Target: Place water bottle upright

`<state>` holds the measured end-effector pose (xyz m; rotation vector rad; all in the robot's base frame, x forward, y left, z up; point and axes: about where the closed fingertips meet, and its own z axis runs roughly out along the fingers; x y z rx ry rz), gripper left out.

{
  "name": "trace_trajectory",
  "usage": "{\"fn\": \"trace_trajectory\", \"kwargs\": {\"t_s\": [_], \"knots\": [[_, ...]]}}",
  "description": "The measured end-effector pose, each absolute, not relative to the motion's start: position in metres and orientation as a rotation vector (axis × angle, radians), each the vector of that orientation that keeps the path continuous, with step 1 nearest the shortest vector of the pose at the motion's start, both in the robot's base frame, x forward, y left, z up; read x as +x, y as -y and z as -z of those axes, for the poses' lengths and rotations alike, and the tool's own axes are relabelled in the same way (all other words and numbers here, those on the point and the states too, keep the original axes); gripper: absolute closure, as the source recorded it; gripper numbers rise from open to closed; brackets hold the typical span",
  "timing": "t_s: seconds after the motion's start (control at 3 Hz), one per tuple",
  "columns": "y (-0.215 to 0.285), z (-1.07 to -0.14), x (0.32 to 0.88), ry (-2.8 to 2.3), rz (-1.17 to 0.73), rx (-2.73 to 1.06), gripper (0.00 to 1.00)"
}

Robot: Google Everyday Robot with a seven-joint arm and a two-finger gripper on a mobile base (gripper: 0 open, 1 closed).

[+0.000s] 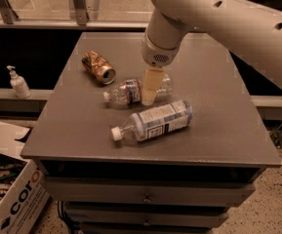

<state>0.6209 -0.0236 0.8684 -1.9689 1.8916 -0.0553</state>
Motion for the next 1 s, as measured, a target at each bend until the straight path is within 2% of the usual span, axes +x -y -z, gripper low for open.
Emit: {"fn": "trace_trajectory", "kwargs": {"t_s": [0.33,0.67,1.0], "knots": [[0.022,-0.853,0.622,-1.914,0.080,-2.000,0.00],[0.021,-0.844,0.621,-1.923,0.081,-2.018,0.18],[0.021,-0.836,0.617,-1.934,0.071,-2.028,0.42]]}}
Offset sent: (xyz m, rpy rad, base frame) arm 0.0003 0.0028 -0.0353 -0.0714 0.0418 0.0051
